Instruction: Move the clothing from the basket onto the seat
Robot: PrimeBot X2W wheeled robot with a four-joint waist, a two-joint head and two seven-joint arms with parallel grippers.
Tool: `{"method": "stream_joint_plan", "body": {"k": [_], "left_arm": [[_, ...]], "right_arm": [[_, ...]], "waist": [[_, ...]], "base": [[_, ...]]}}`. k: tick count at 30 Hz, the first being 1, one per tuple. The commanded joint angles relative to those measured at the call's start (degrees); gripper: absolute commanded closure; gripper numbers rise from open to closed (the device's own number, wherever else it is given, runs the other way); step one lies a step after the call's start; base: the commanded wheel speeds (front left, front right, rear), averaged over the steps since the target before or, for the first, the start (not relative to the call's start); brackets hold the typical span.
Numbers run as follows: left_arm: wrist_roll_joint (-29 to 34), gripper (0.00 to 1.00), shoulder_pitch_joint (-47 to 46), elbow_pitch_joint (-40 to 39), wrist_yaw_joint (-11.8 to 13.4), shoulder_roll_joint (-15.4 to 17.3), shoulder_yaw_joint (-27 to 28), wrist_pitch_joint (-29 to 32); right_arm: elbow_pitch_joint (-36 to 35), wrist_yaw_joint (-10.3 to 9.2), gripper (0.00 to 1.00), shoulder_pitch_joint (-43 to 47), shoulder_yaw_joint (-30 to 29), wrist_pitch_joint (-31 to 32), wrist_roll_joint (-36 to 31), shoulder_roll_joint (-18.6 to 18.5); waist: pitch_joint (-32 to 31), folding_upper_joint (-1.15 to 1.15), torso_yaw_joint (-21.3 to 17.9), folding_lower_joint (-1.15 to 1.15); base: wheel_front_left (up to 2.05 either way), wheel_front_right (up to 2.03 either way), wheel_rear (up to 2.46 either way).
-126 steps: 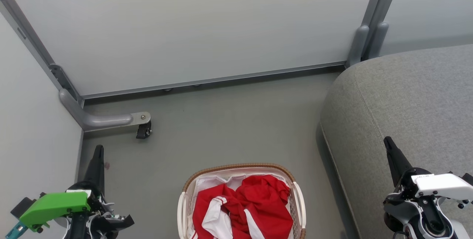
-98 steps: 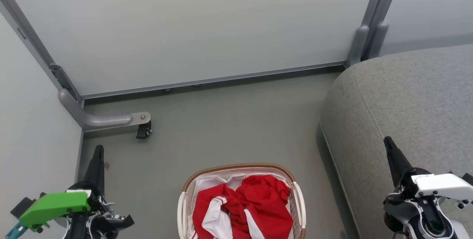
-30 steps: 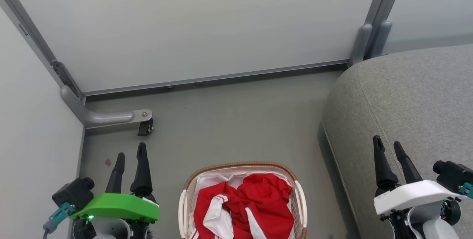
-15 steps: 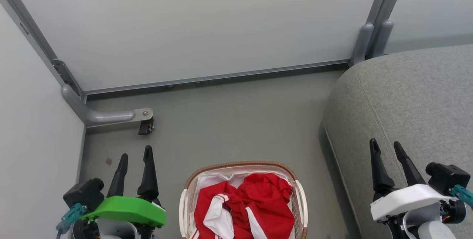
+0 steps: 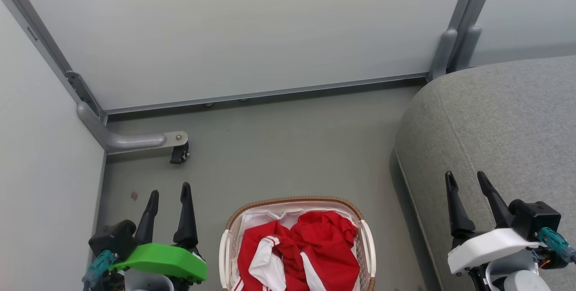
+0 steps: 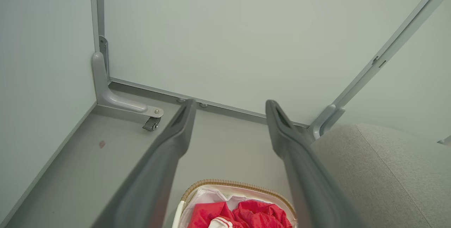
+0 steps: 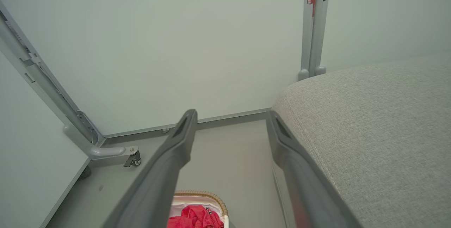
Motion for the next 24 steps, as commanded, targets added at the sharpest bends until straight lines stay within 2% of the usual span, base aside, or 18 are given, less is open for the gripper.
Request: {"method": "stream_joint_plan", "body": {"k": [1,24], "left_arm": [[1.2,0.0,0.4,0.0,0.4,0.4,-0.2,-0.6],[9.0,0.0,0.7,2.7,0.9,0.5,-1.9,-3.1]], "right_arm": [[-0.2,0.02,0.0,0.4,0.1,-0.7,-1.6,-0.3],[0.0,0.02,0.0,1.3,0.7,-3.2,-12.4,-0.5]], "waist": [[0.0,0.0,0.1,0.0],[-0.1,0.0,0.6,0.0]], "base": [[0.0,0.0,0.0],[0.0,0.0,0.0]]}}
